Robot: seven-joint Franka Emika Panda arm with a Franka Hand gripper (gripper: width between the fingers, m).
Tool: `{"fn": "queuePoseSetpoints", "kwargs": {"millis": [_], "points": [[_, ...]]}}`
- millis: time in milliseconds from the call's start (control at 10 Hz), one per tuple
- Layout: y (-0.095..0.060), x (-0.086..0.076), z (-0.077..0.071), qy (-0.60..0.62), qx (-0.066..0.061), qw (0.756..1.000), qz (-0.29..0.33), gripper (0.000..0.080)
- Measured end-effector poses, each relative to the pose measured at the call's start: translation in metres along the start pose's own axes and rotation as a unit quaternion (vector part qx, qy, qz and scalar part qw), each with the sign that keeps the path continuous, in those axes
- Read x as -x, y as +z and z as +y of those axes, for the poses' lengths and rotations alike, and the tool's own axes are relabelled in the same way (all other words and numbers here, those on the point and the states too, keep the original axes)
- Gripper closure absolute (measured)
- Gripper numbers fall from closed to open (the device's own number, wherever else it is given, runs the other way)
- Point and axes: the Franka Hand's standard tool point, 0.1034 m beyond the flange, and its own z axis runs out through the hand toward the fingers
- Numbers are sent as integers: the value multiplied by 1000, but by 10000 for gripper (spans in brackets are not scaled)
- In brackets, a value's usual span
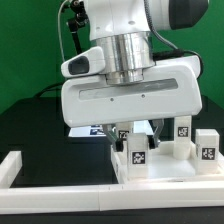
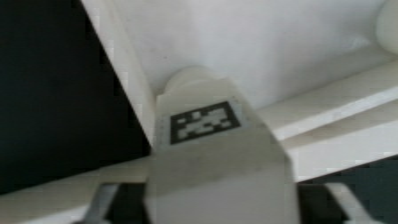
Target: Assemble square table
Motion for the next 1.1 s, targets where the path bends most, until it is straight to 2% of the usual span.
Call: {"fn": "queuePoseSetpoints", "kwargs": {"millis": [100,400,600,700,1000,1100], "points": [[0,-1,4,38,2,999,1,505],[0,-1,5,124,3,992,1,505],[-1,-1,7,258,5,966,0,505],[-1,0,9,334,0,943,-3,505],[1,4,8,585,-39,809,-30,505],[2,5,6,628,-40,776,-34,505]]}}
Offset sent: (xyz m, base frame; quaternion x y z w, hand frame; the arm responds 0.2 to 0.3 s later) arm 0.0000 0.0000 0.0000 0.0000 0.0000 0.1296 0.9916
